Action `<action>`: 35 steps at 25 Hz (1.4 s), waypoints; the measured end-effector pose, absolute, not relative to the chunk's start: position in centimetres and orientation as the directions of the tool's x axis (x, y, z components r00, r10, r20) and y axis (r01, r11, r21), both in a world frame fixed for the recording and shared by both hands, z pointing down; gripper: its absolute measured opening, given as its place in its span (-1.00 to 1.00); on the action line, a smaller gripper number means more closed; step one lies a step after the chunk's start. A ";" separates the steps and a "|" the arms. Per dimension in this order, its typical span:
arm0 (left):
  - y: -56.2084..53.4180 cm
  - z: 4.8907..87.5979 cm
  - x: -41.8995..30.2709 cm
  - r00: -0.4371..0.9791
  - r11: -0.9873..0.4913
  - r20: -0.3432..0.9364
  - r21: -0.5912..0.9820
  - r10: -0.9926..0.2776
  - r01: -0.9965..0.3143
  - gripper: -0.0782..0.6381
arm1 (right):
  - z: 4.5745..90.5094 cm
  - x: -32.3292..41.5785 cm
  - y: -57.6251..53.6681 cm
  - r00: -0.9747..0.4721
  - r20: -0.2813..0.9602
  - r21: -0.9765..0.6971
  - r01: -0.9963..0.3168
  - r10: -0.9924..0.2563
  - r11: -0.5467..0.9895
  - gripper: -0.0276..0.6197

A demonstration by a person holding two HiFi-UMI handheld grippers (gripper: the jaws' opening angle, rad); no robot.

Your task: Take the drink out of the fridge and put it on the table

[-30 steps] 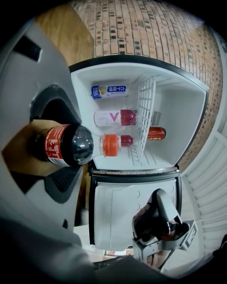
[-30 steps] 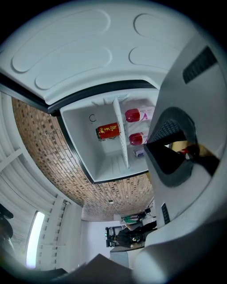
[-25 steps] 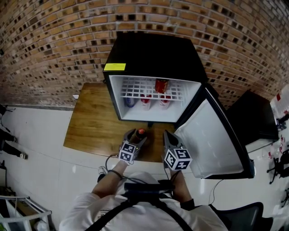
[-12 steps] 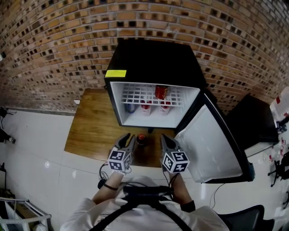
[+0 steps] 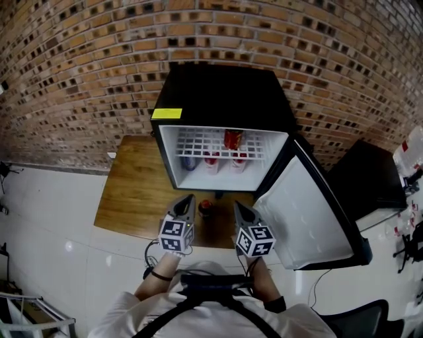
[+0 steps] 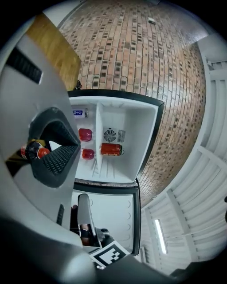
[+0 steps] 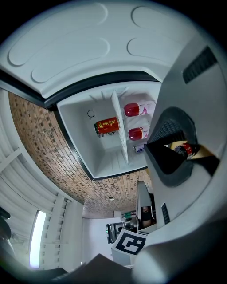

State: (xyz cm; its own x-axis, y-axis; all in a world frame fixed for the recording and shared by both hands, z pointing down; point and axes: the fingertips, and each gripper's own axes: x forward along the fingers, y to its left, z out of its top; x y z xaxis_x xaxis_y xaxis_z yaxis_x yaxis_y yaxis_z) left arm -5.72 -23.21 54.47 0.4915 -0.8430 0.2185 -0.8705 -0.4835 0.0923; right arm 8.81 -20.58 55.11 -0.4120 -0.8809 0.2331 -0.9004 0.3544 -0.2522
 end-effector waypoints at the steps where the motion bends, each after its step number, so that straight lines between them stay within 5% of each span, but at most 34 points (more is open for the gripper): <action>1: -23.2 54.5 -5.7 0.494 -0.485 0.219 0.095 -0.842 -0.869 -0.78 | 55.1 8.9 -20.6 -0.411 0.234 -0.251 -0.901 -0.881 0.353 -0.87; 35: -23.5 55.0 -5.3 0.510 -0.491 0.237 0.137 -0.827 -0.860 -0.78 | 54.7 9.3 -20.7 -0.400 0.234 -0.223 -0.909 -0.886 0.351 -0.88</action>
